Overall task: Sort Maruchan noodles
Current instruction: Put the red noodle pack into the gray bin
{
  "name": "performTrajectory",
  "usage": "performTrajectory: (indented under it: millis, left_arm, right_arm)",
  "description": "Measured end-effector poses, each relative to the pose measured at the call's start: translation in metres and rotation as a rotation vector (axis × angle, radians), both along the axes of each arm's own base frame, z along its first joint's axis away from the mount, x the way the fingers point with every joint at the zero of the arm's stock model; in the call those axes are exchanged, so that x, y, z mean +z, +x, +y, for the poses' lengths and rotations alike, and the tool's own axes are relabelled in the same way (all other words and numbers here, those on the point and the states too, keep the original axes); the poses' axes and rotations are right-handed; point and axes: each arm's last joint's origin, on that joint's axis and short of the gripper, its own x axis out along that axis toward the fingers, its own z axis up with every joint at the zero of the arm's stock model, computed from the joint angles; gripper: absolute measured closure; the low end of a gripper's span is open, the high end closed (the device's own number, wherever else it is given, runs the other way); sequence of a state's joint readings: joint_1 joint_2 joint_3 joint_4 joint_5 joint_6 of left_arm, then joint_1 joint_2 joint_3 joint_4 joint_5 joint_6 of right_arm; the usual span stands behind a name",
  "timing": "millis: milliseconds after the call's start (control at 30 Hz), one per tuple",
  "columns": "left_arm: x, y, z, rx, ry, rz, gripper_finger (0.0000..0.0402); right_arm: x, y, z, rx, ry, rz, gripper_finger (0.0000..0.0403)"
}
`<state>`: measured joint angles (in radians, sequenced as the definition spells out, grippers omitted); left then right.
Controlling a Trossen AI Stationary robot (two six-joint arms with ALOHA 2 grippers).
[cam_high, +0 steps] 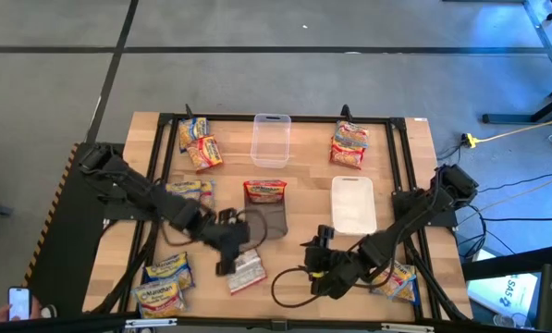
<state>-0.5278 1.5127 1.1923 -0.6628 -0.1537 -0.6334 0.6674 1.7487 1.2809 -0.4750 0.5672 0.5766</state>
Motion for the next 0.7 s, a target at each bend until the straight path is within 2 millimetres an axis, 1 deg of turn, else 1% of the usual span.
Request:
performTrajectory:
  millis: [167, 267, 333, 400, 567, 700]
  left_arm:
    - [0.0, -0.024, -0.034, 0.041, -0.017, -0.015, 0.0265]
    - [-0.008, -0.036, -0.052, 0.065, 0.023, -0.016, 0.0265]
    - [-0.018, -0.043, -0.064, 0.072, 0.059, 0.002, 0.0265]
    - [-0.029, -0.045, -0.074, 0.079, 0.079, 0.016, 0.0265]
    - [-0.063, -0.049, -0.097, 0.045, 0.158, 0.078, 0.0265]
    - [-0.094, -0.051, -0.111, 0.015, 0.235, 0.111, 0.0265]
  right_arm:
    - [-0.008, 0.011, 0.009, 0.018, 0.059, -0.053, 0.0155]
    - [-0.018, 0.018, 0.015, 0.025, 0.087, -0.066, 0.0155]
    - [-0.028, 0.024, 0.018, 0.005, 0.114, -0.08, 0.0155]
    - [-0.039, 0.029, 0.02, -0.028, 0.151, -0.076, 0.0155]
    - [-0.071, 0.042, 0.024, -0.114, 0.277, -0.052, 0.0155]
    - [-0.094, 0.054, 0.023, -0.204, 0.364, -0.071, 0.0155]
